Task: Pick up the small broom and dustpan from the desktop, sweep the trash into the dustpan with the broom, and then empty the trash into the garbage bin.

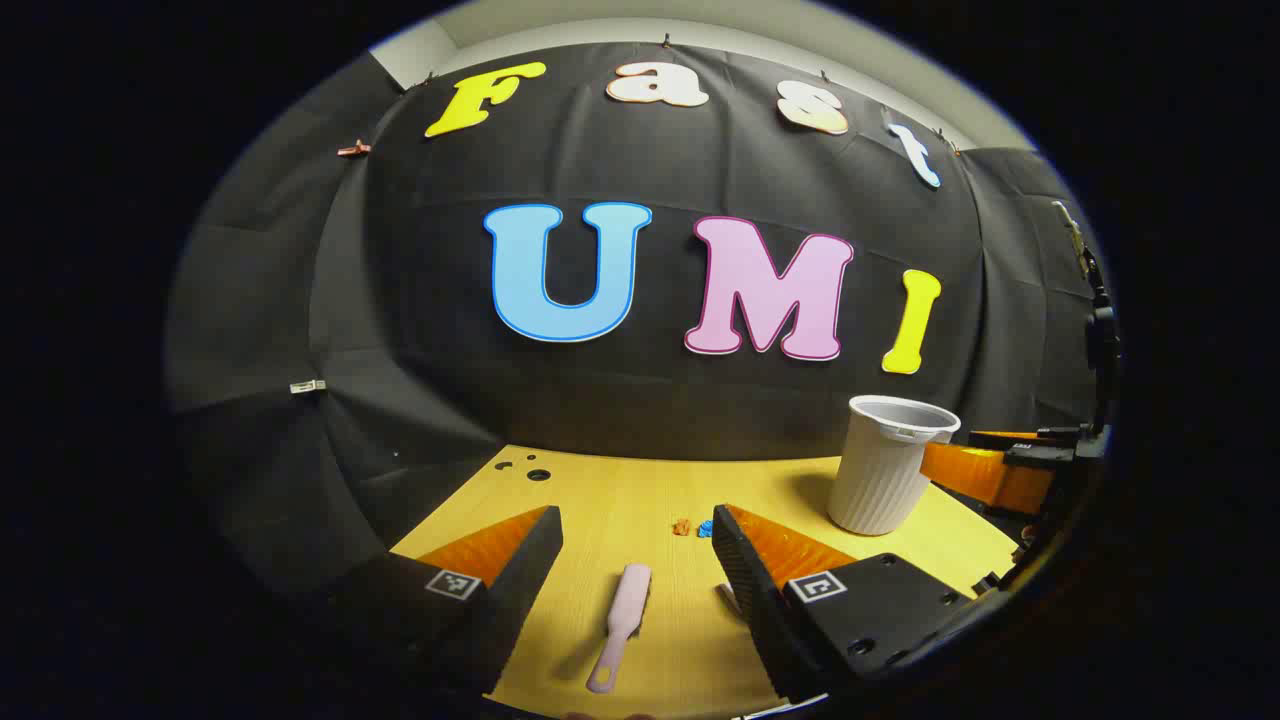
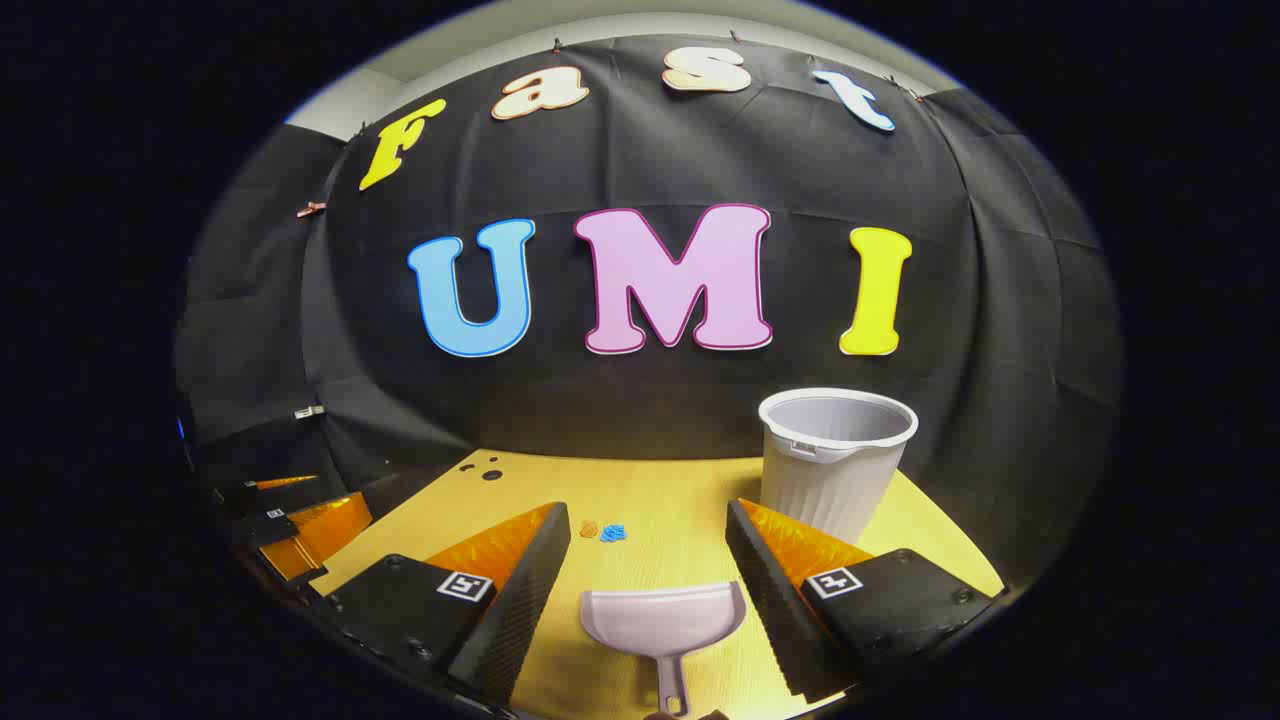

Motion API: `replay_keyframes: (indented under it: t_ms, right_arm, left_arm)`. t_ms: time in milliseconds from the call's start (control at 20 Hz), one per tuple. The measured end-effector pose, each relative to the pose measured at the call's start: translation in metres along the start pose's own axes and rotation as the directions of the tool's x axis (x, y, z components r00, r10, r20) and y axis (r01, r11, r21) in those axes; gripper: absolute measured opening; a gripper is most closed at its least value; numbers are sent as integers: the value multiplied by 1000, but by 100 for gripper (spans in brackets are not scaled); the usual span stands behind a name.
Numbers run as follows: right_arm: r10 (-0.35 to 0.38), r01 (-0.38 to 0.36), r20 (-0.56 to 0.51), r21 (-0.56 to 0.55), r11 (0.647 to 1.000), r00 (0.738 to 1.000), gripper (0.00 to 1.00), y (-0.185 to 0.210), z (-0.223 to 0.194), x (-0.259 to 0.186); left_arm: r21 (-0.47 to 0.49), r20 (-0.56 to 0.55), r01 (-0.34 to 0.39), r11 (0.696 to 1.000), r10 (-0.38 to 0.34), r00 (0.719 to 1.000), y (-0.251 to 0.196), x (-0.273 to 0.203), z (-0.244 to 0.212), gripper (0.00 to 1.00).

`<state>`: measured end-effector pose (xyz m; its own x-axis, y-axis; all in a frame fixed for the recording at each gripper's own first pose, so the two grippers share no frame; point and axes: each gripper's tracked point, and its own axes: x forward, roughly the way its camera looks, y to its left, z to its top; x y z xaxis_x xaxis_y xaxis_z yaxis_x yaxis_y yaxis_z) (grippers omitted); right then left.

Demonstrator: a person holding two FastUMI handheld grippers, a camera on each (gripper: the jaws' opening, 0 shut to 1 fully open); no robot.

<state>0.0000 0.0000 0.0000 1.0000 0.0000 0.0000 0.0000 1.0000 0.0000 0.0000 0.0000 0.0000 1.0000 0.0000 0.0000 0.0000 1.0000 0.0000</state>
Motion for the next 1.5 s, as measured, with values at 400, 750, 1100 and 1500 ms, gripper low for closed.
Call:
replay_keyframes:
  t_ms: [400,750,1100,1500]
  right_arm:
    - [5,-5,-17,-4,1000,1000,98,-9,-5,5]
    - [0,1,-101,9,1000,995,98,-18,-27,13]
    - [9,-5,-156,25,1000,988,97,-22,-42,24]
    - [8,-1,-302,24,1000,953,99,-27,-85,29]
  left_arm:
    - [21,-23,8,1000,-7,1000,0,13,-11,96]
    - [-15,-102,18,1000,-19,995,2,22,-31,96]
    - [-38,-240,15,999,-23,970,10,42,-67,96]
    - [5,-491,69,998,-58,869,20,56,-146,96]
